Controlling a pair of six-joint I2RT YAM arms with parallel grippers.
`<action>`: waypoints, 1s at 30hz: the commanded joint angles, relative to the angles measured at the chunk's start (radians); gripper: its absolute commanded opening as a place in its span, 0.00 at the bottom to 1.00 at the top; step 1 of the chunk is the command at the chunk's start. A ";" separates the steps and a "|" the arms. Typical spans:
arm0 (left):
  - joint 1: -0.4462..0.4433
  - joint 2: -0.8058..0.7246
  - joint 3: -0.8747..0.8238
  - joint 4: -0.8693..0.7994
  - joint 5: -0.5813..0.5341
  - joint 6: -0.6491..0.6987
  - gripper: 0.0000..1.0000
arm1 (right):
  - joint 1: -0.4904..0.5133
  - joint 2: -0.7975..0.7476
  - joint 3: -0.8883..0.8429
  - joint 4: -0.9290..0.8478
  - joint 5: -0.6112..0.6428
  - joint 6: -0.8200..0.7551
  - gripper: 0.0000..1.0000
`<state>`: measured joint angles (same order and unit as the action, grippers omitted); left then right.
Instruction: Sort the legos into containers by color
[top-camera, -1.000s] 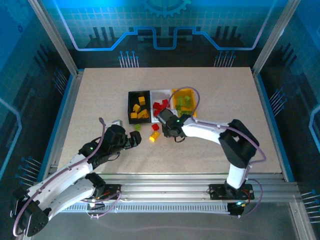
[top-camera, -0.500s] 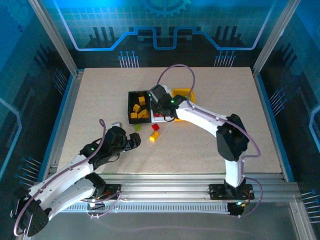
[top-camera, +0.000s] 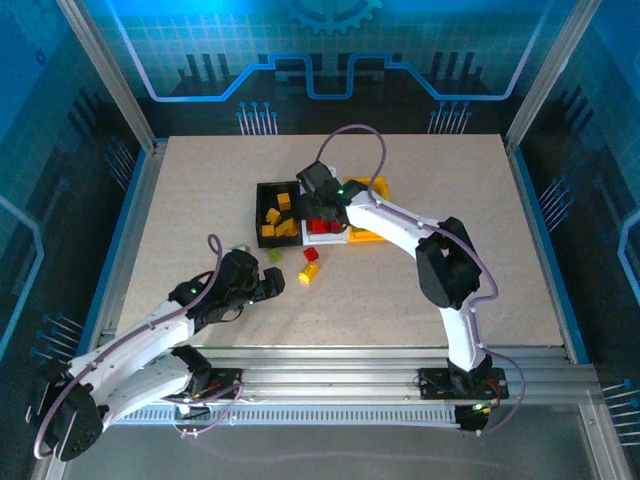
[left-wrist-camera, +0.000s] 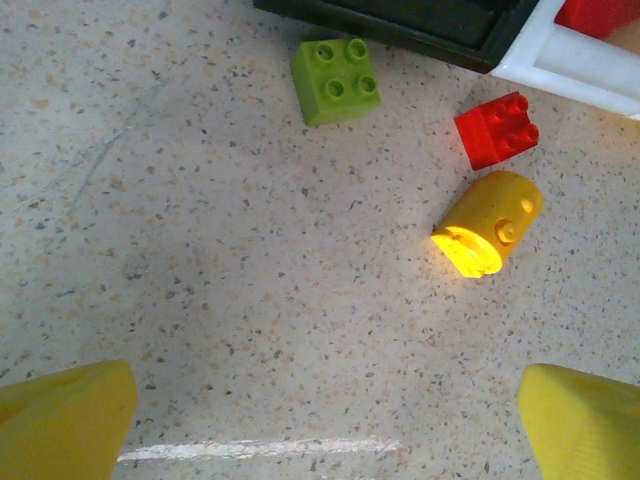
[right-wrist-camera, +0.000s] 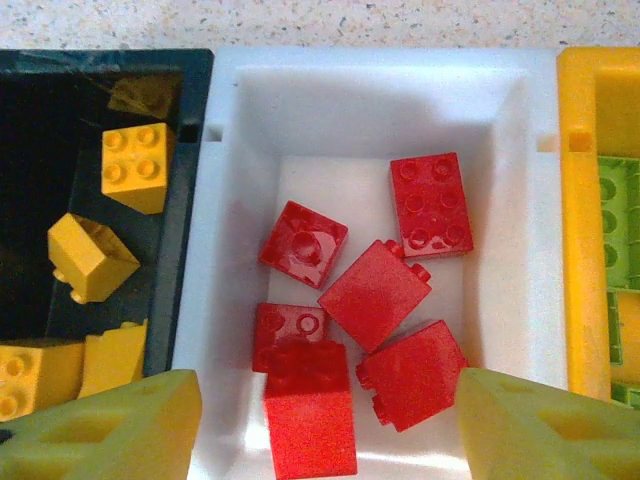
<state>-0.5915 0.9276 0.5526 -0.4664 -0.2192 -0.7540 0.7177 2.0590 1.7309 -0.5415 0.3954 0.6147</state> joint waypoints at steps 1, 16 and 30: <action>0.005 0.051 0.063 0.041 0.070 0.071 0.99 | -0.006 -0.138 -0.055 0.042 -0.020 -0.007 0.71; -0.098 0.666 0.417 -0.012 0.005 0.287 0.99 | -0.008 -0.670 -0.652 0.172 -0.044 0.067 0.74; -0.135 0.900 0.578 -0.047 -0.071 0.367 0.70 | -0.043 -0.832 -0.761 0.167 -0.033 0.081 0.74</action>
<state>-0.7113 1.7977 1.0977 -0.4702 -0.2539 -0.4110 0.6926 1.2530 0.9825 -0.3870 0.3401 0.6777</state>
